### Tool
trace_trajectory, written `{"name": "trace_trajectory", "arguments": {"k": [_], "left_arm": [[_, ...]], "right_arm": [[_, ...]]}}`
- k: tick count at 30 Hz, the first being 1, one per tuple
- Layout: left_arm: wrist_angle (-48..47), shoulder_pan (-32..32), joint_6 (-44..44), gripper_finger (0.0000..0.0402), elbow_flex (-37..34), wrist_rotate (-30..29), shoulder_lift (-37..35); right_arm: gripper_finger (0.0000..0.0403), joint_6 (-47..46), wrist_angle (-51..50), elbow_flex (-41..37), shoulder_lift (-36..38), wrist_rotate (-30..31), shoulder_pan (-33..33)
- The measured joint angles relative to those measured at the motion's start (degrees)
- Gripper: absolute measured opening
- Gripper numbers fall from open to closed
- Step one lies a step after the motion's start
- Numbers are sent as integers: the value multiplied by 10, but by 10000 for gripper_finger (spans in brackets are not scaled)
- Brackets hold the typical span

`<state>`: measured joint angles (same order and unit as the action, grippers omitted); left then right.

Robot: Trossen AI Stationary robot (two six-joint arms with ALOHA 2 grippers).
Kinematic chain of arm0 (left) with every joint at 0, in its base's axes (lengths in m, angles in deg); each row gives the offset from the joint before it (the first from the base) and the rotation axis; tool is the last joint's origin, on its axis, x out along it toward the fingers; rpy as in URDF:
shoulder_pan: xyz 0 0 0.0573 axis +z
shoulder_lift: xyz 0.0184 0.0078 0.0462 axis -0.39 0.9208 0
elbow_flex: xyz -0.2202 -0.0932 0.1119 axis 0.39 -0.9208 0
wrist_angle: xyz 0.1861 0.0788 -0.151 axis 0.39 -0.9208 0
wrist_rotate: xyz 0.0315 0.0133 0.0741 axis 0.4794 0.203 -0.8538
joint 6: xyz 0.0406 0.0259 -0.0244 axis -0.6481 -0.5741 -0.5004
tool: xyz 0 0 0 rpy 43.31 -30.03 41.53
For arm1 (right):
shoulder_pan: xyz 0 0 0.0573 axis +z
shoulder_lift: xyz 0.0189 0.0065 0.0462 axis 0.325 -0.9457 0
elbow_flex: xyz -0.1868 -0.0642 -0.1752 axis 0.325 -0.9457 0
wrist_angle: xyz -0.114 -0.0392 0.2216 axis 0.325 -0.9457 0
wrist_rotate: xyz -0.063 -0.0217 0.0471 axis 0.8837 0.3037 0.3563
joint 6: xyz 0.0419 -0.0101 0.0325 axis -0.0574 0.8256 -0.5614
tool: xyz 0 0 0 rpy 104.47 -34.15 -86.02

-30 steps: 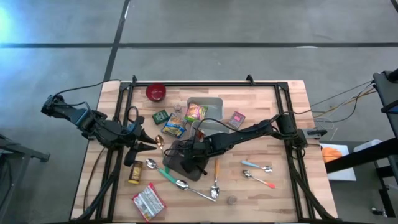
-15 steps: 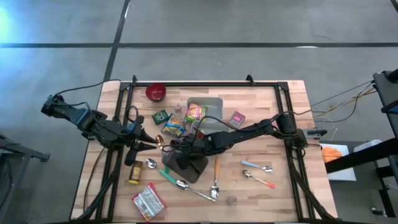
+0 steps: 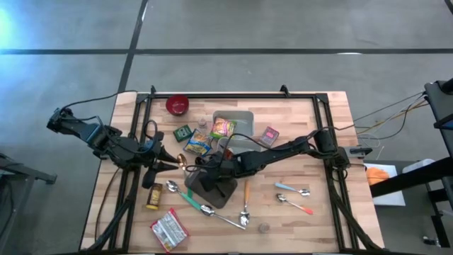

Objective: Pick & Place Food Item
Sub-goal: Put the black spoon into the black bin

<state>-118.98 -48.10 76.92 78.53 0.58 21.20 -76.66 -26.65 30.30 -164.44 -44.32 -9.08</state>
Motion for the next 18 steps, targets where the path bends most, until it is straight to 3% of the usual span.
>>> {"name": "trace_trajectory", "arguments": {"k": [18], "left_arm": [[1,0,18,102,0,-22,0]], "right_arm": [[8,-67,-11,-3,0,6,5]]}}
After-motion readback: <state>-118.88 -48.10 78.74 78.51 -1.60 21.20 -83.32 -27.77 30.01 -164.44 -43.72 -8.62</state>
